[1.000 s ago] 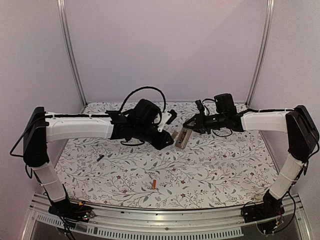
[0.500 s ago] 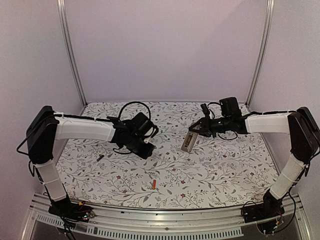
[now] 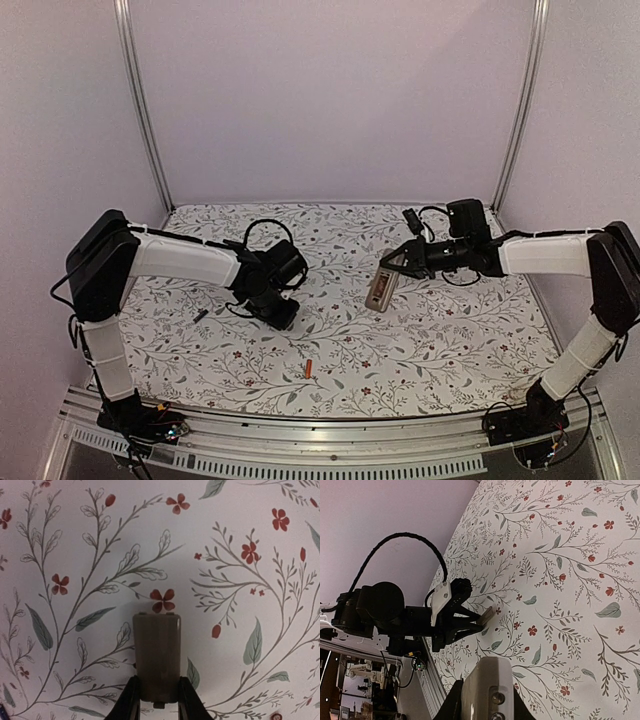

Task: Load the batteries into the remote control
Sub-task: Place the battery cover at the center of the board.

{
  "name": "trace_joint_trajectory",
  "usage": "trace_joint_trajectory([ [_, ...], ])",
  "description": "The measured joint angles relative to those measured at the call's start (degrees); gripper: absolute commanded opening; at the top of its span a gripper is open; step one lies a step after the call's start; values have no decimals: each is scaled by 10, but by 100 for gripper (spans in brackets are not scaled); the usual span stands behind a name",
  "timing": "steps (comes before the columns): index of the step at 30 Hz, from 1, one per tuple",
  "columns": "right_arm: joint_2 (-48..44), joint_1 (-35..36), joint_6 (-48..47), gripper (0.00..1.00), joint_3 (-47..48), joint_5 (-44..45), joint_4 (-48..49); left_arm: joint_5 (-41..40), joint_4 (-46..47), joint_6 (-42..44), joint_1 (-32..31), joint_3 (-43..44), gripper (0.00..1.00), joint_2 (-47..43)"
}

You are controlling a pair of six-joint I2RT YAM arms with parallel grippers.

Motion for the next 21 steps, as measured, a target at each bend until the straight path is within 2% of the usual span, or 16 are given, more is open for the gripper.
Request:
trace_joint_trajectory([
  [3, -11, 0, -8, 0, -5, -7, 8, 0, -1, -4, 0, 0, 30, 0],
  [10, -19, 0, -15, 0, -12, -15, 21, 0, -9, -2, 1, 0, 57, 3],
  [16, -22, 0, -17, 0, -25, -20, 21, -3, -28, 41, -4, -12, 86, -43],
  [18, -24, 0, -19, 0, -27, -23, 20, -2, -33, 66, -6, -15, 91, -74],
  [21, -26, 0, -24, 0, -31, -25, 20, 1, -37, 108, -11, -16, 93, -113],
])
